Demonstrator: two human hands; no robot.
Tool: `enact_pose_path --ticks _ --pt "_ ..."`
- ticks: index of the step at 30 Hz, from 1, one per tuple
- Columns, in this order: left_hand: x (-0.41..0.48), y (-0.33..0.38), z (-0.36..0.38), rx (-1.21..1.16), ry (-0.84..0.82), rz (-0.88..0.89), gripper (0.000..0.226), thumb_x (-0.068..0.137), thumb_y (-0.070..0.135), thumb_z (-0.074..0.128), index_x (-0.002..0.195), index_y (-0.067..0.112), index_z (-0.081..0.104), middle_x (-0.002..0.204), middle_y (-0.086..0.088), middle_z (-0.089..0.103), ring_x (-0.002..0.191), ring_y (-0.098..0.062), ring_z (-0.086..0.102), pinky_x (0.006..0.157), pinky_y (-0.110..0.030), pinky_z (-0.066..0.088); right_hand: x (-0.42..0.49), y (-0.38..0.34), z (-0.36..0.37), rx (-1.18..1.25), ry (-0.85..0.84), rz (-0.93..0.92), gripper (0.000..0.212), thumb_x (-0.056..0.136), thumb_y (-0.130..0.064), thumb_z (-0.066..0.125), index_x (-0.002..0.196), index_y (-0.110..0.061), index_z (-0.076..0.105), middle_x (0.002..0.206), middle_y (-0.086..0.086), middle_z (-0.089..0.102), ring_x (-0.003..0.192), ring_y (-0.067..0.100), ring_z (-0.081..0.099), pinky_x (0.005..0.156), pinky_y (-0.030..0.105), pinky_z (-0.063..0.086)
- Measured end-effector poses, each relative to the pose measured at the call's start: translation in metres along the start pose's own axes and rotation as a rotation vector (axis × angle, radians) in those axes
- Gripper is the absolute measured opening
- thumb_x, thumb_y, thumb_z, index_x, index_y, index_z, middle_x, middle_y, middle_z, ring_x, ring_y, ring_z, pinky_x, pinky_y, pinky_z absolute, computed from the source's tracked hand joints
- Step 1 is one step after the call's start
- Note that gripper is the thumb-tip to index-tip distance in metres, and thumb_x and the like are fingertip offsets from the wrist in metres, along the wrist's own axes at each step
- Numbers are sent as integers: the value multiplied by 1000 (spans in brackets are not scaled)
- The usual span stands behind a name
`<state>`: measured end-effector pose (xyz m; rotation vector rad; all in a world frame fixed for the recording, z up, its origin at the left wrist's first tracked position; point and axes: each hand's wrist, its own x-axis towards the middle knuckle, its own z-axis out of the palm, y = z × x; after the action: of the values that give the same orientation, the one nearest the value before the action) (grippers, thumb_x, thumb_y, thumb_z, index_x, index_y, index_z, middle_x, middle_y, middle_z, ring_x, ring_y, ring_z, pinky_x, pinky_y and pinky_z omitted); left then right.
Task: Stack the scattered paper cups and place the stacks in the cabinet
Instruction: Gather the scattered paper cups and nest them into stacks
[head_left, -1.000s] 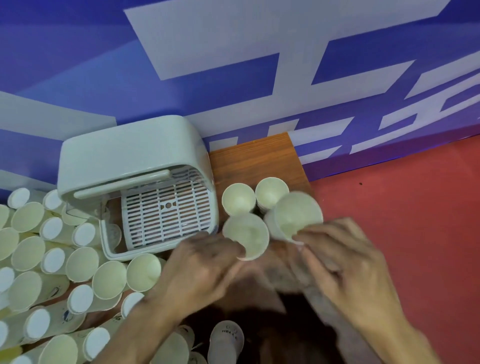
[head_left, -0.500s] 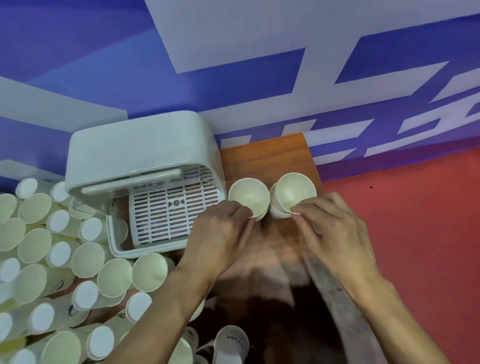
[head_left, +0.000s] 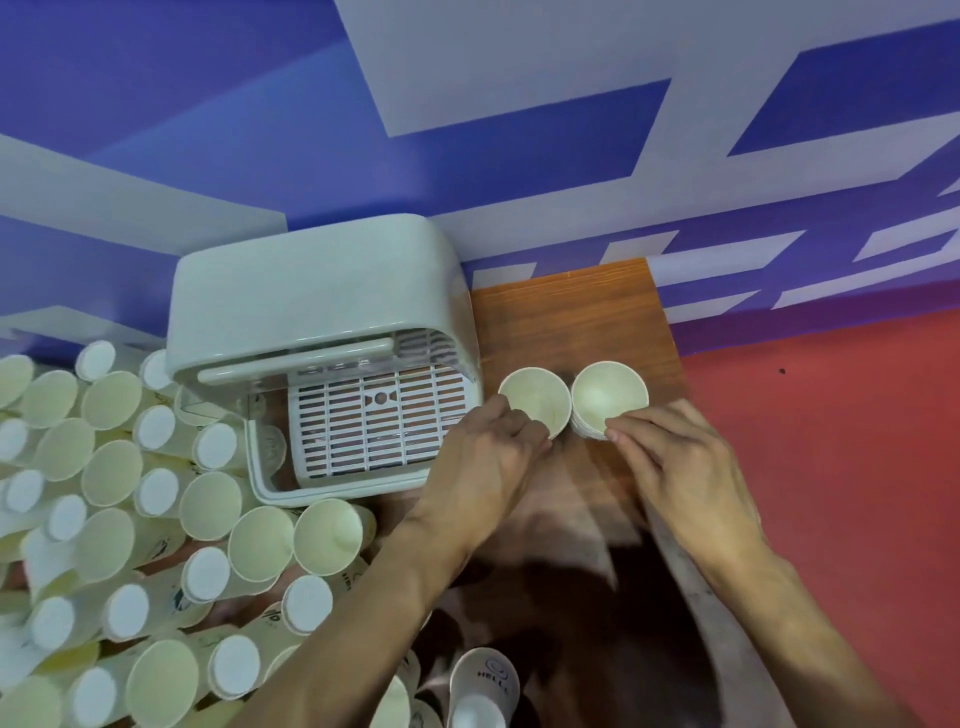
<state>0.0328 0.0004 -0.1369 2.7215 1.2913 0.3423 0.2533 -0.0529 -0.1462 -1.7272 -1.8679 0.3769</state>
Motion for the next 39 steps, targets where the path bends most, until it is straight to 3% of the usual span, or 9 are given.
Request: enact_pose_path --ticks 4,7,11,19,22,26,29,34,39 --pt "-11 -6 -27 -114 -10 -42 24 96 27 56 114 14 67 103 -3 66 91 -24 61 76 -38 52 -6 -20 -13 -95 31 -34 16 97 -25 65 105 -18 77 109 -8 72 93 18 64 83 35 56" --pt "-42 -17 -57 -94 -140 -90 25 92 30 54 111 19 66 99 0 66 85 -23 65 68 -36 53 -29 -54 -17 -2 9 -155 14 97 -21 67 104 -15 77 111 -6 72 95 20 66 89 35 54" --pt "-87 -12 -82 40 -545 -372 55 84 62 52 133 36 49 121 11 60 103 -18 64 74 -32 51 -88 -93 13 85 -412 -266 26 97 -38 63 117 -24 70 119 -11 66 104 15 60 88 34 54" --pt "-122 1 -75 275 -638 -269 79 79 69 60 138 23 33 123 2 52 112 -20 54 78 -35 48 -114 -120 33 25 -935 -443 68 72 -37 41 139 -29 51 142 -5 50 120 19 50 89 33 47" --pt "-131 3 -65 339 -683 -217 90 77 64 66 141 15 27 122 -3 55 106 -23 56 73 -35 43 -119 -117 44 -111 -1020 -564 72 71 -29 70 139 -32 46 146 -1 49 120 21 50 89 36 48" --pt "-141 0 -49 353 -622 -169 79 54 46 88 117 9 58 88 -7 63 74 -25 59 53 -33 42 -126 -111 58 -23 -954 -579 59 73 -24 70 129 -29 53 131 -8 58 114 18 52 88 38 51" --pt "-135 -3 -41 337 -466 -140 64 60 44 83 109 9 63 81 -8 62 73 -26 57 52 -34 42 -116 -106 50 68 -800 -489 50 75 -25 64 124 -27 55 119 -12 60 110 15 53 88 39 49" --pt "-109 -4 -42 339 -416 -173 78 69 59 75 131 16 55 100 -1 65 92 -22 59 62 -34 47 -123 -60 32 82 -405 -129 54 80 -26 67 132 -22 51 146 -9 47 132 13 46 102 36 45" --pt "-107 -2 -27 258 -413 -98 96 68 45 79 149 16 35 143 -5 50 113 -24 56 80 -38 54 -140 -48 30 5 -355 56 69 78 -65 71 128 -19 56 156 -8 41 129 15 54 102 33 46"
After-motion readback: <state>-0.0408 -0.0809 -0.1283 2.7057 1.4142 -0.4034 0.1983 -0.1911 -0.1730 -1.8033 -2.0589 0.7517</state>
